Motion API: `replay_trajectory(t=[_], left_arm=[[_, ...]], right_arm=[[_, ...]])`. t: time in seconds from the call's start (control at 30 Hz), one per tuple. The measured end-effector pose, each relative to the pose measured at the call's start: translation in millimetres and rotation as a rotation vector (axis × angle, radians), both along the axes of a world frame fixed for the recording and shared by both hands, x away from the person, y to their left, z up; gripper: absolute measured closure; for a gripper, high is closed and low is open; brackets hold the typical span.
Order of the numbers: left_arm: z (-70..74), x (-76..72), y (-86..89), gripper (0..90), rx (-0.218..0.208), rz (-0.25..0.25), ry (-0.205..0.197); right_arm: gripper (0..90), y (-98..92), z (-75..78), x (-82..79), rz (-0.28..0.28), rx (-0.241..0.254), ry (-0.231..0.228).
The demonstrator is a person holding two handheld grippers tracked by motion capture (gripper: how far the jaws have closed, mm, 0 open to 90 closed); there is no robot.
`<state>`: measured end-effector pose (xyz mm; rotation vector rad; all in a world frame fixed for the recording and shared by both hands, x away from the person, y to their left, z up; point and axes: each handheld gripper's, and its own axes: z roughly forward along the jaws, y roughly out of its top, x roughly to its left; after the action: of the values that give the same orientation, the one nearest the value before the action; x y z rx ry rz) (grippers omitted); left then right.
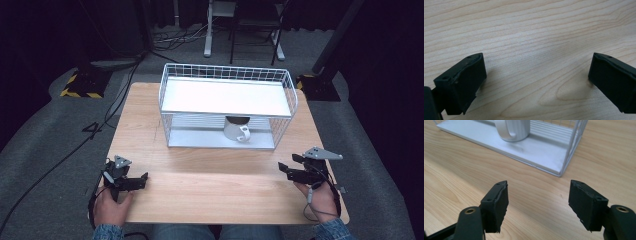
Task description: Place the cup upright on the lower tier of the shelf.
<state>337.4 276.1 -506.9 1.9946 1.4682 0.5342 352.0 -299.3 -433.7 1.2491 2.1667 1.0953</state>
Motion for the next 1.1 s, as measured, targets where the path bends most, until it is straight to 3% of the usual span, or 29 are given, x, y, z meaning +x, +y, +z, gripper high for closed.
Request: replay_trajectory(t=[0.5,0.63,0.73,0.87,0.93,0.97,1.03,1.1], left_arm=[[0.0,0.0,0.0,1.7,0.0,0.0,0.0],[0.0,0.0,0.0,1.7,0.0,0.0,0.0],[0.0,0.0,0.0,1.7,0.0,0.0,0.0],[0.0,0.0,0.0,1.7,0.0,0.0,0.0],[0.0,0.0,0.0,1.7,0.0,0.0,0.0],[0.0,0.0,0.0,1.7,0.0,0.0,0.0],[0.0,0.0,0.0,1.7,0.0,0.0,0.0],[0.0,0.0,0.0,1.7,0.0,0.0,0.0]], right_arm=[[30.9,-17.9,-43.0,-2.7,-0.055,-0.029,0.055],[29.9,-18.6,-48.6,-3.1,-0.058,-0.039,0.056],[27.5,-17.3,-53.8,-3.9,-0.052,-0.07,0.058],[22.6,-11.7,-61.7,-5.1,-0.048,-0.148,0.039],[15.5,-10.8,-65.9,-3.6,-0.037,-0.148,0.051],[14.1,-11.1,-68.5,-2.4,-0.038,-0.122,0.053],[14.1,-11.7,-71.5,-2.0,-0.056,-0.08,0.056],[14.0,-11.6,-71.5,-2.3,-0.058,-0.08,0.057]])
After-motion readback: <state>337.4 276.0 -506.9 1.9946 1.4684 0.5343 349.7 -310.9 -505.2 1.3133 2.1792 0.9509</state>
